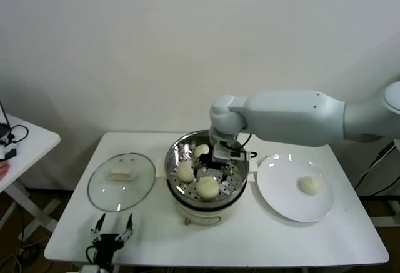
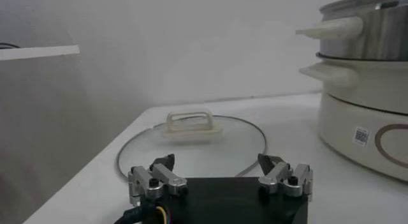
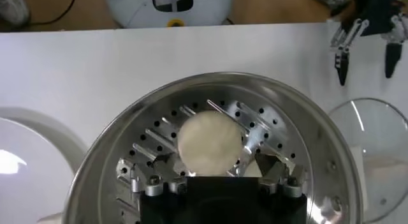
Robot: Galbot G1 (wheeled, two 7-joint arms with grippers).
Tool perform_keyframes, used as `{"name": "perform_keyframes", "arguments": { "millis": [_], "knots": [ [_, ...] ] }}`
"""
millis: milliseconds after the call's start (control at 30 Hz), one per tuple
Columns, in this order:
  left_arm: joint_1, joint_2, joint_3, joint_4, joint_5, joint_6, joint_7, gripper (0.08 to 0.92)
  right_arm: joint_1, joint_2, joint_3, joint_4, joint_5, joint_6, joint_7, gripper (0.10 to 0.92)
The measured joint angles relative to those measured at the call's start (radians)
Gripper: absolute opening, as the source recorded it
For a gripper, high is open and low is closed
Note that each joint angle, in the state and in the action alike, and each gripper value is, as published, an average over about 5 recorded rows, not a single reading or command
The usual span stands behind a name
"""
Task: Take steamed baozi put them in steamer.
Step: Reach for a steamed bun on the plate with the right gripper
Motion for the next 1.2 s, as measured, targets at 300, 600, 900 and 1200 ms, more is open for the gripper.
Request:
{"name": "perform_keyframes", "arguments": {
  "millis": [300,600,900,1200],
  "knots": [
    [0.003,0.001,0.001,-0.008,0.001,0.001,0.000,0.823,0.166,-0.116,-0.179,-0.049,0.253,-0.130,-0.045,0.823],
    [0.006,0.003,-0.004,-0.011,-0.003,-0.001,0.001,0.823,0.170,-0.304,-0.276,-0.116,0.338,-0.345,-0.025,0.823],
    [0.011,0.003,-0.017,-0.014,-0.008,-0.002,0.001,0.823,0.000,-0.452,-0.175,-0.220,0.248,-0.452,0.013,0.823],
    [0.022,-0.002,-0.022,-0.015,-0.004,-0.002,0.000,0.823,-0.205,-0.500,-0.011,-0.322,0.145,-0.488,0.035,0.823]
  ]
}}
